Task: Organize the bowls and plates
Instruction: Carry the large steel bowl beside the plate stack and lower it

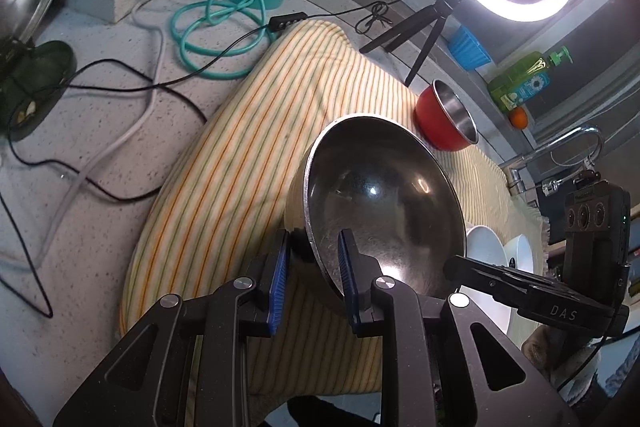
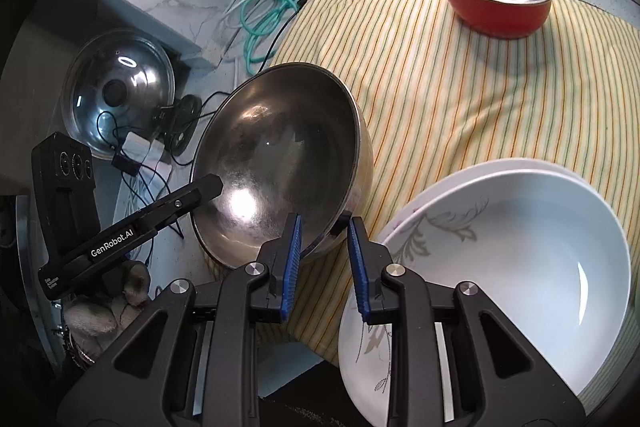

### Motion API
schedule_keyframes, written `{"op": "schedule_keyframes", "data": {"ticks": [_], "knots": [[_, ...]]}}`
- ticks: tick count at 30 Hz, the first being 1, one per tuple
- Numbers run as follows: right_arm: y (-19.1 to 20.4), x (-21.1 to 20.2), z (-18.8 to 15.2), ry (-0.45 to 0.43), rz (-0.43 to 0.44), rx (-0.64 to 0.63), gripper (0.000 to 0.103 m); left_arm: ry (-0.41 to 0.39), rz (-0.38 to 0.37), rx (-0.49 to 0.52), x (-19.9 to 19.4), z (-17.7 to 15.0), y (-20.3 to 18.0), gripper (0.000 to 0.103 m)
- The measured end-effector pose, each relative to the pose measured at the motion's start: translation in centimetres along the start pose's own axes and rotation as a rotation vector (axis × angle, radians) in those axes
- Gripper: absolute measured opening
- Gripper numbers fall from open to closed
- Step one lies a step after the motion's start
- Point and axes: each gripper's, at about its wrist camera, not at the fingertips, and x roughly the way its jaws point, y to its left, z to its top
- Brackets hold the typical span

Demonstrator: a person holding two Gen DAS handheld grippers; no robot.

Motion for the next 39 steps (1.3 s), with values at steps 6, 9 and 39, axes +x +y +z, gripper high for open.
{"op": "schedule_keyframes", "data": {"ticks": [6,9,39], "knots": [[0.4,0.5,-0.9,0.021,0.006,-0.019,0.025,0.0,0.007,-0.026,-0.4,-1.1,0.7,0.021],[0.6,0.7,-1.0,0.026,0.008,-0.031,0.025,-0.002,0.012,-0.03,-0.7,-1.3,0.8,0.021],[1.9,-3.5,-0.7,-0.117,-0.016,-0.111,0.066,-0.035,0.032,-0.01,-1.8,0.1,0.1,0.042]]}}
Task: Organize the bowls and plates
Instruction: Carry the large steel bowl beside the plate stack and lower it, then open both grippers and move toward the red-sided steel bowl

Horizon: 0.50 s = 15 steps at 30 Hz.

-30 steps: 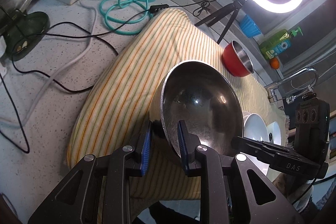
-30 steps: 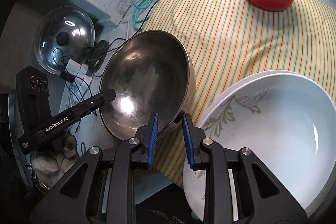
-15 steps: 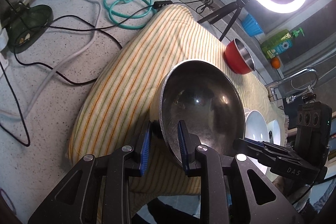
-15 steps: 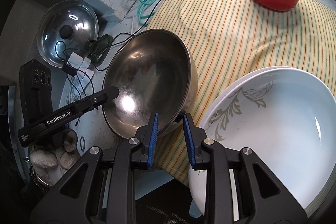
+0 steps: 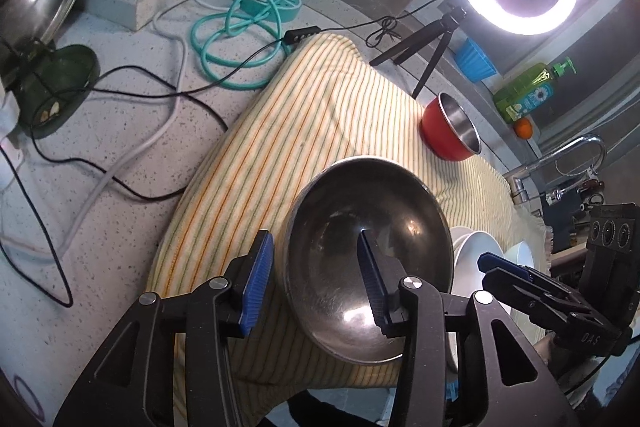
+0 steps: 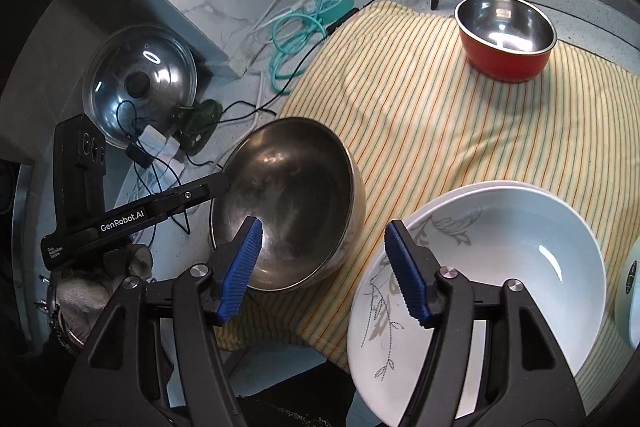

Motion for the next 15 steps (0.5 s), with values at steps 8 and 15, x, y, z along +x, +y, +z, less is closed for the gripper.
{"op": "schedule_keyframes", "data": {"ticks": [8,15], "knots": [[-2.2,-3.1,2.0,-0.085,-0.05,0.033,0.066,-0.03,-0.024,0.072,-0.2,2.4,-2.5,0.042],[-5.4,-5.7,3.8,-0.153,-0.107,0.099,0.066,-0.045,-0.058,0.149,0.7,4.9,-5.5,0.042]]}}
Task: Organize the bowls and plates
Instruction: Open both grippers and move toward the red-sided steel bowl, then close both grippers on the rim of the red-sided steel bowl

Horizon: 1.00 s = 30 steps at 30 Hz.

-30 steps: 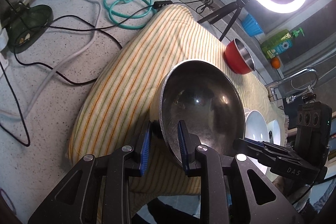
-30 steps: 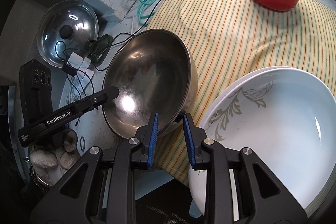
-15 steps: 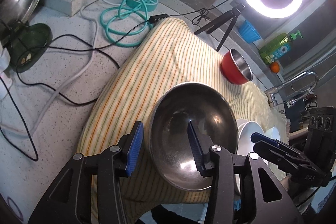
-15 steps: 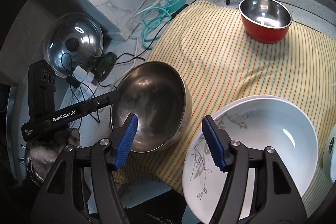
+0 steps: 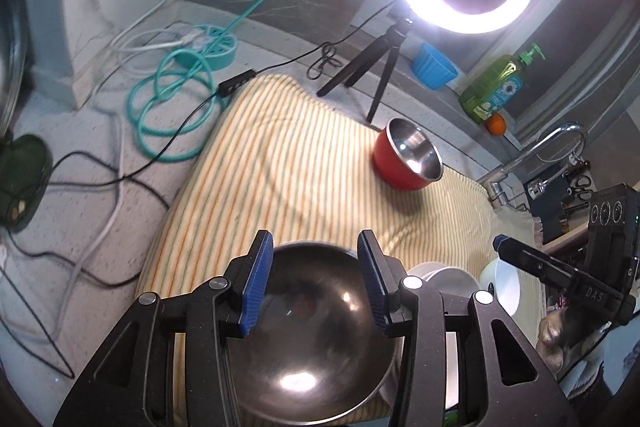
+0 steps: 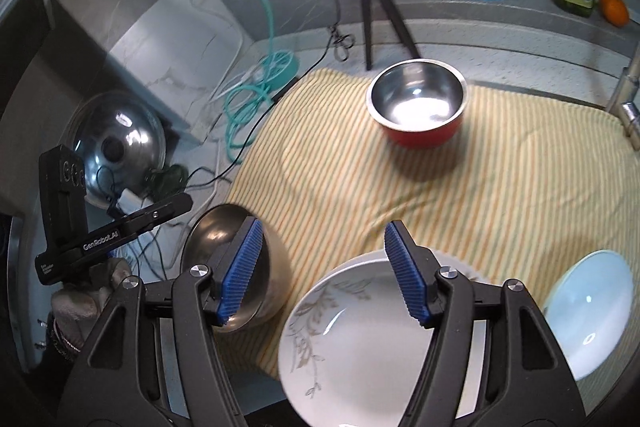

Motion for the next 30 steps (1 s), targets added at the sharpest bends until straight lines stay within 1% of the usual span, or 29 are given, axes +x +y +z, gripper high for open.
{"op": "schedule_keyframes", "data": {"ticks": [7,10,15,20,21,25,28,30], "knots": [[-2.9,-0.7,2.1,-0.048,-0.041,0.062,0.066,-0.004,-0.059,0.054,1.7,2.7,-2.9,0.042],[-4.5,-0.2,2.9,-0.051,-0.044,0.108,0.066,-0.003,-0.069,0.09,2.7,3.8,-4.3,0.042],[-6.7,1.4,4.0,-0.034,-0.074,0.141,0.066,0.024,-0.082,0.121,5.1,5.3,-5.9,0.042],[-8.8,3.5,5.2,-0.003,-0.074,0.196,0.06,0.076,-0.096,0.135,8.5,6.8,-7.1,0.042],[-9.2,3.8,5.4,0.0,-0.072,0.206,0.057,0.084,-0.096,0.137,9.0,7.0,-7.3,0.042],[-10.0,4.9,6.0,0.005,-0.072,0.219,0.055,0.123,-0.084,0.14,11.7,7.9,-7.6,0.042],[-10.6,5.8,6.4,0.013,-0.069,0.226,0.05,0.143,-0.081,0.14,13.2,8.3,-7.7,0.042],[-10.9,6.2,6.6,0.015,-0.071,0.231,0.048,0.157,-0.081,0.141,14.2,8.5,-7.8,0.042]]}}
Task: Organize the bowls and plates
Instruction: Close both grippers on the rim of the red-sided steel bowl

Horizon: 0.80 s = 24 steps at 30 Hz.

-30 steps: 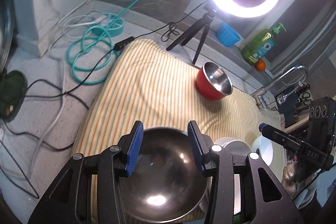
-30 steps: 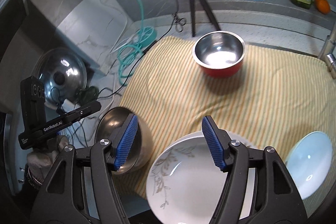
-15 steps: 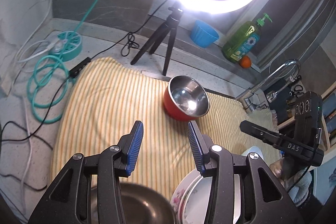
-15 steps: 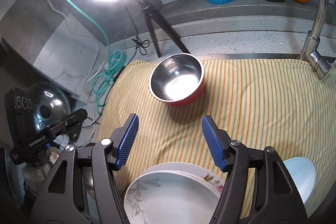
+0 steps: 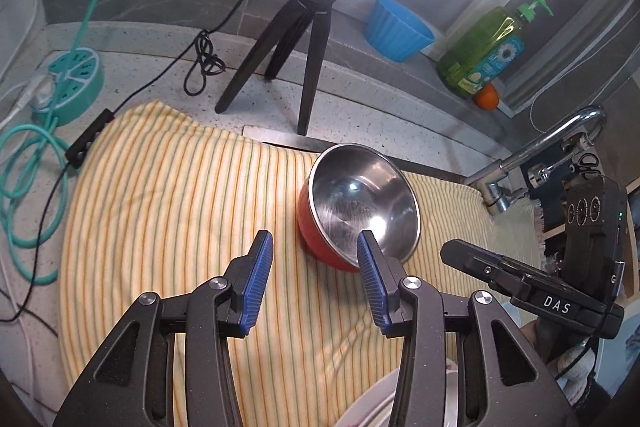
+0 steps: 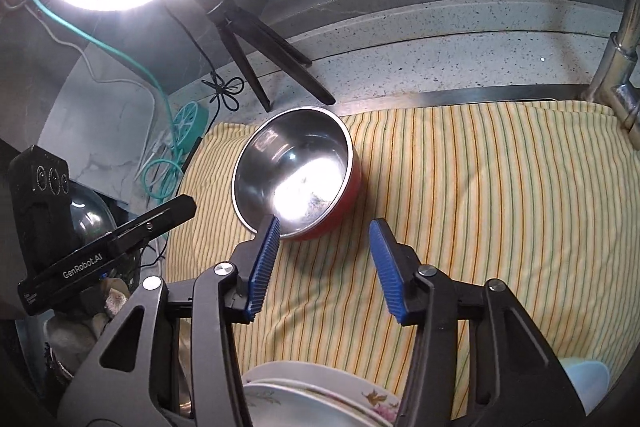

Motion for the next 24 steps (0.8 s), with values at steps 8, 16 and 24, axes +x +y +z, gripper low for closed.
{"op": "schedule_keyframes", "data": {"ticks": [8,16,24], "knots": [[-0.7,2.0,1.4,0.024,0.004,0.015,0.041,0.036,-0.009,-0.015,2.6,1.6,0.5,0.038],[-1.2,3.6,1.9,0.05,0.006,0.027,0.03,0.053,-0.023,-0.003,4.0,2.0,0.4,0.024],[-1.4,4.7,2.2,0.07,0.007,0.016,0.017,0.068,-0.022,0.017,4.8,2.1,0.1,0.018]]}}
